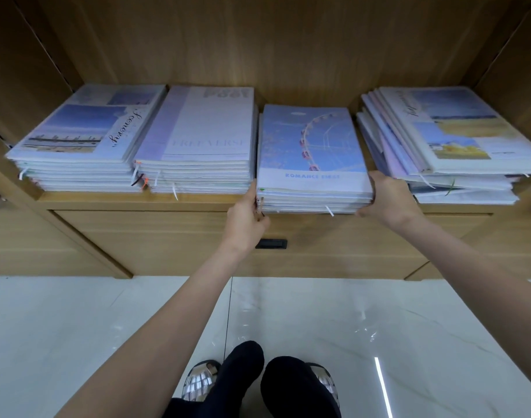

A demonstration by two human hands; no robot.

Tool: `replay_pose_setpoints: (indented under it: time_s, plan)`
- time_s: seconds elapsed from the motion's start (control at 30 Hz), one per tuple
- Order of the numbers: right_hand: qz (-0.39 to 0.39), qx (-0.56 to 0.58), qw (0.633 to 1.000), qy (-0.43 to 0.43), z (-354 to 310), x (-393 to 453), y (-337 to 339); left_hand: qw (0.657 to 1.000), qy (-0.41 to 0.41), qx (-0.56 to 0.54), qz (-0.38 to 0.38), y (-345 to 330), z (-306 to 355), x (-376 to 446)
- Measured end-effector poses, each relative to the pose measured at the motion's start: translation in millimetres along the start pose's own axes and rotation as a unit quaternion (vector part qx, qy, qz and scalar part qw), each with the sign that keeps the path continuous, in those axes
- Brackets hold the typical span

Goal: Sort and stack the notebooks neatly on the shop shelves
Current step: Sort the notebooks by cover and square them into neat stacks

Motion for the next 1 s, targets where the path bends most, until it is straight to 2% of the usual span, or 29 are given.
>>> replay_pose_setpoints:
  time_s: [0.17, 0.3, 0.4, 0.6, 0.67, 0.77, 1.0]
  plan:
    - [-0.023, -0.010, 1.000, 0.011, -0.4, 4.2, 0.5, 1.000, -0.011, 0.020, -0.004, 1.6, 3.8, 3.6]
    - [-0.048, 0.054, 0.997, 0.020, -0.4, 2.1, -1.8, 1.000, -0.011, -0.007, -0.003, 3.1, 6.3, 2.7]
    - [-0.059, 0.035, 0.997, 0.040, -11.0, -1.8, -12.6, 1.000, -0.019, 0.002, -0.020, 1.2, 7.1, 2.6]
    - [-0.039, 0.031, 0.996, 0.072, -8.9, -10.7, -15.4, 0.998, 0.014, -0.037, -0.038, 5.8, 3.7, -1.5]
    - [-0.003, 0.016, 0.996, 0.083, -9.7, -10.0, -12.5, 0.998, 0.033, -0.056, -0.028, 6.4, 4.1, -1.5]
    - [0.038, 0.038, 0.996, 0.076, -8.9, -7.8, -3.0, 0.999, 0.028, -0.040, -0.007, 6.0, 7.6, -0.7]
    - [0.048, 0.060, 0.996, 0.055, -5.6, 10.7, 7.9, 0.999, 0.028, -0.040, 0.005, -0.4, 19.4, 13.0]
Point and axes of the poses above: each hand's wrist, its own x-axis towards the middle knuckle, its own y-axis out of the back of the hand, z = x × y, the point moved 9 cm from there along x, towards the middle knuckle, and after that the axes turned 12 degrees about x, right-handed, at the moved point
